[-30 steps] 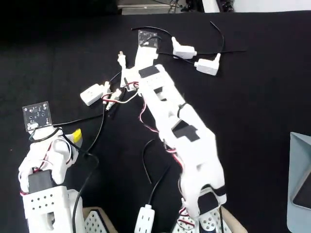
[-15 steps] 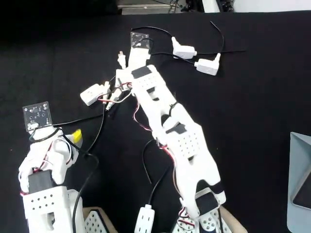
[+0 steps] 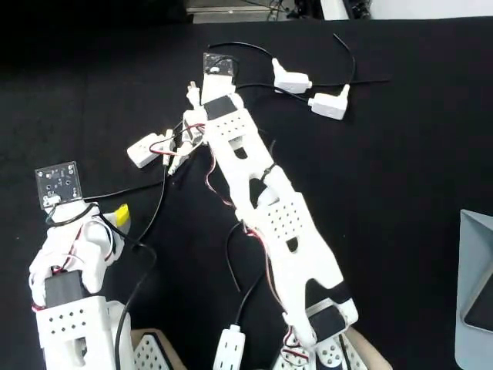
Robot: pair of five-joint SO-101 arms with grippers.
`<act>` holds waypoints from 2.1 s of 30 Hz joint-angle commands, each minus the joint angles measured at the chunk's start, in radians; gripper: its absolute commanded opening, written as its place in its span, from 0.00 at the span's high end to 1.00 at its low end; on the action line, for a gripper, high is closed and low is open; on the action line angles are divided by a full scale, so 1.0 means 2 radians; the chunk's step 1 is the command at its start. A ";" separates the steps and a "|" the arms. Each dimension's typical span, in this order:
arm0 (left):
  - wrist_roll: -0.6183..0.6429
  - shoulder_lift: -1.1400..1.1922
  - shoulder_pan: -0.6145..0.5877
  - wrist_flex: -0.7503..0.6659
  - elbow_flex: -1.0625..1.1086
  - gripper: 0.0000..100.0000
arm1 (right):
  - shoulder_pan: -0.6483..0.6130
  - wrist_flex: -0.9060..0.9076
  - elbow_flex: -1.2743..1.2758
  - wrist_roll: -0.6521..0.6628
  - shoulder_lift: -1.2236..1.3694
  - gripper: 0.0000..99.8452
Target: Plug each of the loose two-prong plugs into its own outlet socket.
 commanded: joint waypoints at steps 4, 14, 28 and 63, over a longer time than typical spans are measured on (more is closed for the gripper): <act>0.002 -0.004 -0.004 0.001 0.000 0.72 | -0.005 0.120 -0.154 0.000 0.042 0.99; 0.002 -0.004 -0.004 -0.001 0.000 0.72 | 0.002 0.229 -0.266 0.021 0.047 0.99; 0.002 -0.004 -0.003 -0.003 0.000 0.72 | 0.006 0.231 -0.258 0.021 0.005 0.99; 0.005 -0.004 -0.004 -0.004 0.000 0.72 | -0.080 0.121 0.571 0.025 -0.589 0.99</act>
